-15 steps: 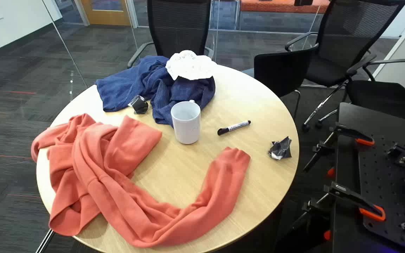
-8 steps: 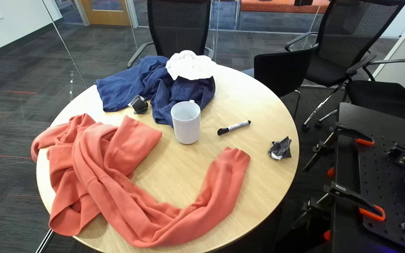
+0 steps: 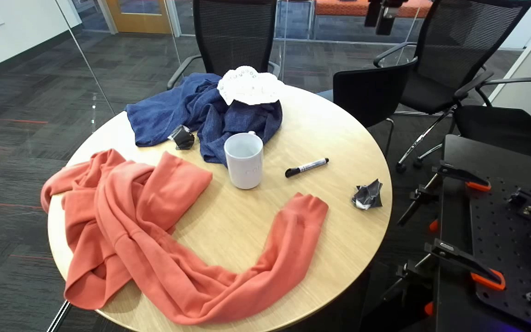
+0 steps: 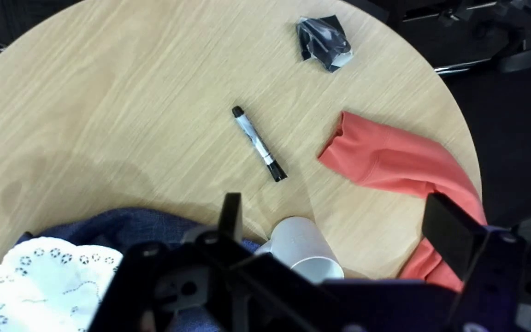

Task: Put the marker in the mug

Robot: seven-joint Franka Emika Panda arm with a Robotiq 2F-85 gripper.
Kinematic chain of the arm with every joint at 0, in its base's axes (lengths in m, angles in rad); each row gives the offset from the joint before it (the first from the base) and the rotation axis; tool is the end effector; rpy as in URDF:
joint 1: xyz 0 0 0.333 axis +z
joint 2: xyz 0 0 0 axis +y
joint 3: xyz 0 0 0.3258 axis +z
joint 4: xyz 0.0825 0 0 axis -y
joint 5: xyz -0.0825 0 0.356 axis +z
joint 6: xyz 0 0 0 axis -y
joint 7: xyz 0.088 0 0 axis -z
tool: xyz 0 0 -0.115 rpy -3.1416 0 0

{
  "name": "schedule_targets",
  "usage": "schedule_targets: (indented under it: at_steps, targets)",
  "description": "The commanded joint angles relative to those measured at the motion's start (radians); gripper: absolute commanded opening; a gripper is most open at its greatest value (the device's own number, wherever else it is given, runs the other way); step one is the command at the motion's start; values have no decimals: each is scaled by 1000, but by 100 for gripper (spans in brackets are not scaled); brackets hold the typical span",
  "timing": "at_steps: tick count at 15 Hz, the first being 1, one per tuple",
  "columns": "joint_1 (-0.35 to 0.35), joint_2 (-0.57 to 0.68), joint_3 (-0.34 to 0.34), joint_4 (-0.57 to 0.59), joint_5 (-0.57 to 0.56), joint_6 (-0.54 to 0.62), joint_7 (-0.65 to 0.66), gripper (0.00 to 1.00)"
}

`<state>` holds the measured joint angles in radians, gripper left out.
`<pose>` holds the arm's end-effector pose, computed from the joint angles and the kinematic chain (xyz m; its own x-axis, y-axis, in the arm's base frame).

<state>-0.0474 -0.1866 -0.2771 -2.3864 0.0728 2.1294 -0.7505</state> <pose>0.4152 -0.1373 0.4020 0.9246 0.3806 0.0157 0.3791 -0.9155 -0.1345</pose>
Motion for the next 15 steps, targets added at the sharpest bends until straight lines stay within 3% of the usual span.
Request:
schedule_targets:
  at_steps: [1, 7, 8, 15]
  targets:
    - [-6, 38, 45, -75, -11, 154, -83, 100]
    - [-4, 158, 119, -143, -37, 336, -76, 100]
    - [-15, 128, 116, -129, -13, 284, -84, 100]
    - [-17, 159, 126, -119, 23, 288, -121, 100]
